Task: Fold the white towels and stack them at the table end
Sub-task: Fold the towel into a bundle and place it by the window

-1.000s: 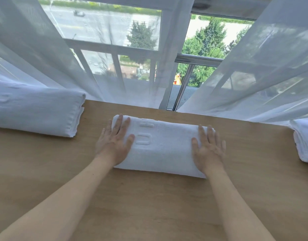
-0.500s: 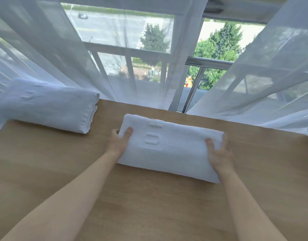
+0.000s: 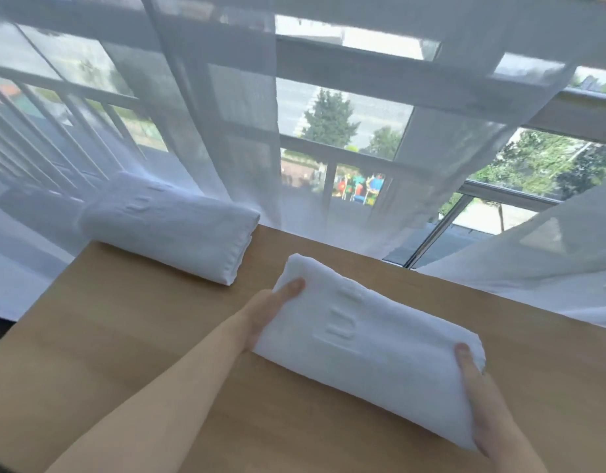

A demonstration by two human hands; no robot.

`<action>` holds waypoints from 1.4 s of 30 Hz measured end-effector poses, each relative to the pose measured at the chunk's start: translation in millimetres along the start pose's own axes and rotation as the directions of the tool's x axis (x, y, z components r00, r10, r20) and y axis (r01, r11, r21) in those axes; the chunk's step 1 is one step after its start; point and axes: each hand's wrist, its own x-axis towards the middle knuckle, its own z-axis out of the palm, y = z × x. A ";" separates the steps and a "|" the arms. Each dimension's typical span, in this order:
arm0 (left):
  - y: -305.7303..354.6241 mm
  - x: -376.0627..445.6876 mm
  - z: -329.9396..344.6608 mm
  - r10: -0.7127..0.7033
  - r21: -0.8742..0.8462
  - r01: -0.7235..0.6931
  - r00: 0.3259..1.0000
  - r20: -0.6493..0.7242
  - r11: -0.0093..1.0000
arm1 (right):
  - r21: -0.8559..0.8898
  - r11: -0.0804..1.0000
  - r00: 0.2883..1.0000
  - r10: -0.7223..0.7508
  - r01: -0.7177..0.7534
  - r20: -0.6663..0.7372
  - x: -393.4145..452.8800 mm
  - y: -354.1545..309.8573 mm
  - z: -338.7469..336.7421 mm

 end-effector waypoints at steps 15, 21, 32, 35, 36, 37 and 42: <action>111.1 -69.0 -334.1 0.315 0.070 -0.308 0.900 -0.300 0.949 | 0.096 0.976 0.981 -0.194 0.194 -0.005 -110.7 -94.6 314.1; 171.7 -32.7 -422.6 0.325 0.144 -0.292 0.875 -0.358 0.946 | -0.017 0.960 0.957 -0.281 0.281 -0.074 -94.4 -156.8 410.5; 155.1 64.1 -450.4 0.325 0.549 -0.026 0.829 -0.455 0.835 | -0.198 0.956 0.960 -0.245 0.216 -0.136 -44.3 -140.0 454.3; 154.6 69.4 -454.3 0.348 0.576 -0.023 0.816 -0.461 0.817 | -0.221 0.950 0.956 -0.255 0.221 -0.144 -39.3 -141.3 456.8; 155.5 71.0 -454.0 0.357 0.583 -0.025 0.812 -0.462 0.812 | -0.228 0.947 0.954 -0.261 0.224 -0.146 -38.0 -143.1 456.9; 155.7 71.5 -452.7 0.362 0.588 -0.027 0.810 -0.461 0.808 | -0.238 0.945 0.954 -0.262 0.223 -0.148 -37.0 -144.4 456.8; 159.1 57.4 -450.4 0.372 0.536 -0.083 0.807 -0.459 0.840 | -0.168 0.962 0.971 -0.228 0.213 -0.073 -37.1 -148.0 450.8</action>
